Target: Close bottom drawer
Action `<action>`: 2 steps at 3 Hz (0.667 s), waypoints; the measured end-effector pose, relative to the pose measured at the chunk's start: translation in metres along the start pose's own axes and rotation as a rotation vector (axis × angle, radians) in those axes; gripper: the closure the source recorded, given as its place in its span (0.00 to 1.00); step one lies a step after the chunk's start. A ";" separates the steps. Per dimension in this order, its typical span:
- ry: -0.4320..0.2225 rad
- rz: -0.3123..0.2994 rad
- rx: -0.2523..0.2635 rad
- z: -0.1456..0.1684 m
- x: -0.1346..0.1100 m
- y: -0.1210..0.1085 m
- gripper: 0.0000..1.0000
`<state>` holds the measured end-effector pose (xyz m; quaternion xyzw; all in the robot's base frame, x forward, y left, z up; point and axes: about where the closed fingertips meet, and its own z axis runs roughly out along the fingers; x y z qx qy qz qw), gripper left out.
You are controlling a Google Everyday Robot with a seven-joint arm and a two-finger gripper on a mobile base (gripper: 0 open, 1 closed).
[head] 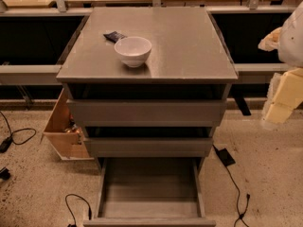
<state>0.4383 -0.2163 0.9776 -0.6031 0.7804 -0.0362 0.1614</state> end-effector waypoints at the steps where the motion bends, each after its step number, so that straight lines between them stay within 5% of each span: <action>1: 0.000 0.000 0.000 0.000 0.000 0.000 0.00; 2: 0.006 0.005 0.011 0.020 0.003 0.009 0.00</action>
Offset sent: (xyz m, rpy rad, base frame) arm -0.0092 0.0064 -0.0710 -0.0181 -0.0062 -0.0254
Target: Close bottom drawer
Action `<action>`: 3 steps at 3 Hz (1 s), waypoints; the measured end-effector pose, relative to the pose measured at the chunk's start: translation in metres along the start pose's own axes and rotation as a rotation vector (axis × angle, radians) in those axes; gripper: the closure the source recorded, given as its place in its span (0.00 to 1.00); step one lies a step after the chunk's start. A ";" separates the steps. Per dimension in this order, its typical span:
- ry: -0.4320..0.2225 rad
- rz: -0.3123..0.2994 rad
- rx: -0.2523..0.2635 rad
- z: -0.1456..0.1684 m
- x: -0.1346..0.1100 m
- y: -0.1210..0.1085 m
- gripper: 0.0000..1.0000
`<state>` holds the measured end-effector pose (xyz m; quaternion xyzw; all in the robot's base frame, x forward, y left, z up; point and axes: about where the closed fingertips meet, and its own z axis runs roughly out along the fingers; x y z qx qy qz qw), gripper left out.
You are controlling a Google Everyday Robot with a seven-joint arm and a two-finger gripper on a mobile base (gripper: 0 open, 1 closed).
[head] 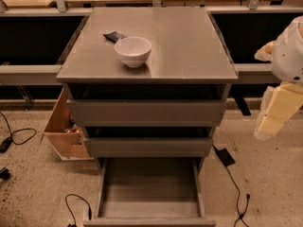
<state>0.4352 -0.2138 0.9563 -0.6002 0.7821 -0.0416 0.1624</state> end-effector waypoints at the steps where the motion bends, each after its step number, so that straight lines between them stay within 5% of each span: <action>1: 0.009 0.039 0.065 0.034 0.007 0.032 0.00; 3: 0.039 0.095 0.096 0.133 0.028 0.095 0.00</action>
Offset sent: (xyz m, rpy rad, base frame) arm -0.0740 0.0095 -0.2139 -0.0747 0.0148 -0.1363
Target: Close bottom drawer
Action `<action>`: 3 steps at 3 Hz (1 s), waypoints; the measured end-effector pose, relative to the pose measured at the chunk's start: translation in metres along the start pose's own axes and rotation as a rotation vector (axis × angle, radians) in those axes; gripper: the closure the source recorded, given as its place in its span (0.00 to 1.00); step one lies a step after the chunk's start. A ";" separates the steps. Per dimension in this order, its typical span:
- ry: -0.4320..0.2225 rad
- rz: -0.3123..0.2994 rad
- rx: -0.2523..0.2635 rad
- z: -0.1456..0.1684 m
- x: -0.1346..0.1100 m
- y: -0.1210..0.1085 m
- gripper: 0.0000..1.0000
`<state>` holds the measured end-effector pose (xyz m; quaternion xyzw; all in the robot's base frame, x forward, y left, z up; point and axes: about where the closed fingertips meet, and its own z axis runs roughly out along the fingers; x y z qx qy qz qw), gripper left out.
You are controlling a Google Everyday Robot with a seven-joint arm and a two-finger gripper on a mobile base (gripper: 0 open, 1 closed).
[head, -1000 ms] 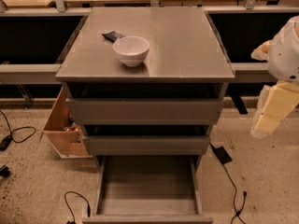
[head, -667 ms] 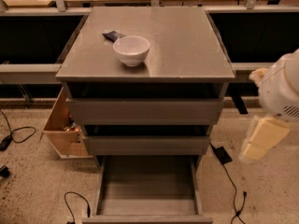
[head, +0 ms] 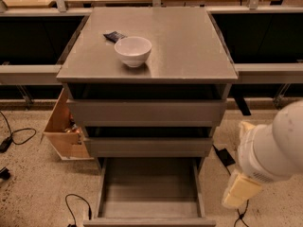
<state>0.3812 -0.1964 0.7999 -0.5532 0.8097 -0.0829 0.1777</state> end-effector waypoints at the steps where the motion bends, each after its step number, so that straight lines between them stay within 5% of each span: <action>1: 0.015 0.044 -0.042 0.070 0.029 0.059 0.00; 2: 0.014 0.044 -0.041 0.069 0.028 0.057 0.00; 3: 0.000 0.056 -0.101 0.111 0.027 0.074 0.19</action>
Offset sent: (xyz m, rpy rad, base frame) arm -0.0186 0.0020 -0.0600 0.0173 0.0290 -0.0296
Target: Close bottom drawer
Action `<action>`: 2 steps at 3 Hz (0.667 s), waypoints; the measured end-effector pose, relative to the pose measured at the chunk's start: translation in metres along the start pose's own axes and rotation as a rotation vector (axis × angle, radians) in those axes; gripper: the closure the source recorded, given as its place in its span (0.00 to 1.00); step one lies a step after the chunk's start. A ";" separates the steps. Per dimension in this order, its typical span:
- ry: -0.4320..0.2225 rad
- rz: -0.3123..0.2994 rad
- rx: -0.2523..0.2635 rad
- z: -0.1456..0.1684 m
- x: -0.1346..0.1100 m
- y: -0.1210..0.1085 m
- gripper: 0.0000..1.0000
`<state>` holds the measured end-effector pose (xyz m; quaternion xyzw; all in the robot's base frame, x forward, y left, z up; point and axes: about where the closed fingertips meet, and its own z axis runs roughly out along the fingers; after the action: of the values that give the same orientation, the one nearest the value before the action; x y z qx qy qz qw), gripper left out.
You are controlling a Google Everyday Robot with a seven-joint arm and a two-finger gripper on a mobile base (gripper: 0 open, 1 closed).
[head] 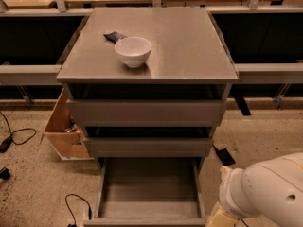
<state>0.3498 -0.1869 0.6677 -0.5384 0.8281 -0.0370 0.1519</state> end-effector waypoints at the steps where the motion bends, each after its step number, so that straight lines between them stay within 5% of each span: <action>1: -0.018 0.016 -0.089 0.072 0.007 0.028 0.42; 2: -0.027 0.047 -0.160 0.137 0.019 0.052 0.65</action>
Offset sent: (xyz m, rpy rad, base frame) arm -0.0185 0.0278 -0.2383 0.1526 0.2166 -0.0299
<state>0.3369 -0.1686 0.5216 -0.5294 0.8388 0.0401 0.1206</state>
